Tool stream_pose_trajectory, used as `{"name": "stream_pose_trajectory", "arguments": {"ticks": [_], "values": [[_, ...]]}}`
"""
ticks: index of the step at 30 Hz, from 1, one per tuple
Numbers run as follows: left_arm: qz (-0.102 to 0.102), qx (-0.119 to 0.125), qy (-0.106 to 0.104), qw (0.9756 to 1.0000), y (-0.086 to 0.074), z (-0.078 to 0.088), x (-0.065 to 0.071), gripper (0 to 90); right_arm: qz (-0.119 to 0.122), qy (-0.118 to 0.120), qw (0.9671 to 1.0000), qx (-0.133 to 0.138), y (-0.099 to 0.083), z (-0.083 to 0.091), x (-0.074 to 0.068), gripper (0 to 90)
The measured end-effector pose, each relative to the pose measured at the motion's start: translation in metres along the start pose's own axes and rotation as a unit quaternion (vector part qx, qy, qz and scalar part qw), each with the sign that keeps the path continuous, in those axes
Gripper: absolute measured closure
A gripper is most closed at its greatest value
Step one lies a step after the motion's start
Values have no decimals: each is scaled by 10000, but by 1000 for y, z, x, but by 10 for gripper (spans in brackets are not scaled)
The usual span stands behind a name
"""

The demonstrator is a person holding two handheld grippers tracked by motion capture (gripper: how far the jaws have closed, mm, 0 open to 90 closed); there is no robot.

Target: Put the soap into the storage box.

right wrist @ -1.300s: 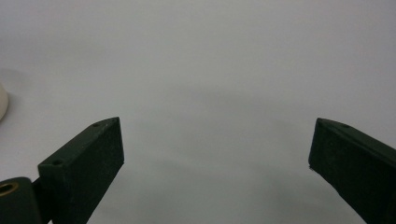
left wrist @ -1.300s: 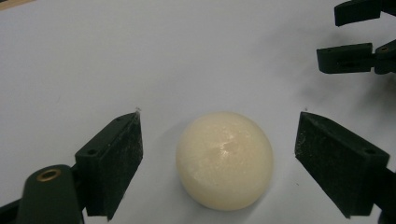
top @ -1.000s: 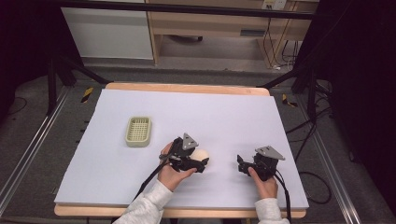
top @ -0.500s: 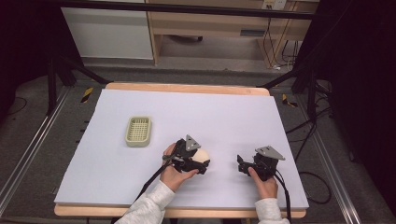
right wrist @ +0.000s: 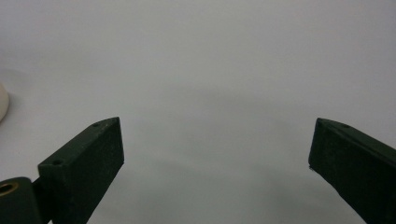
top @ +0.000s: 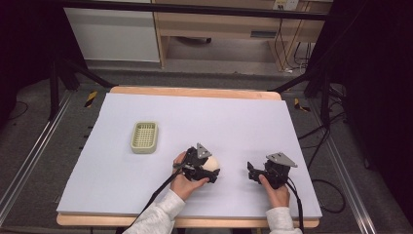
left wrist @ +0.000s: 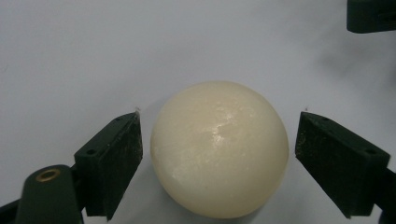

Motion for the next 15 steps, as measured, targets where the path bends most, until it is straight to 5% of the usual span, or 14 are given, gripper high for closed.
{"name": "stream_pose_trajectory", "arguments": {"ticks": [15], "values": [[24, -61, -14, 10000, -3, -5, 0, 223, 0, 2, 10000, -8, 0, 0, 0, 38]]}}
Point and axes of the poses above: each handheld gripper's, and its own axes: z roughly backward along the jaws, y roughly out of its top, x roughly to its right, the point moved 2 cm from there along -z, roughly forward along the jaws, and after that the axes turned 1 degree about -z, right-handed, at the moved point
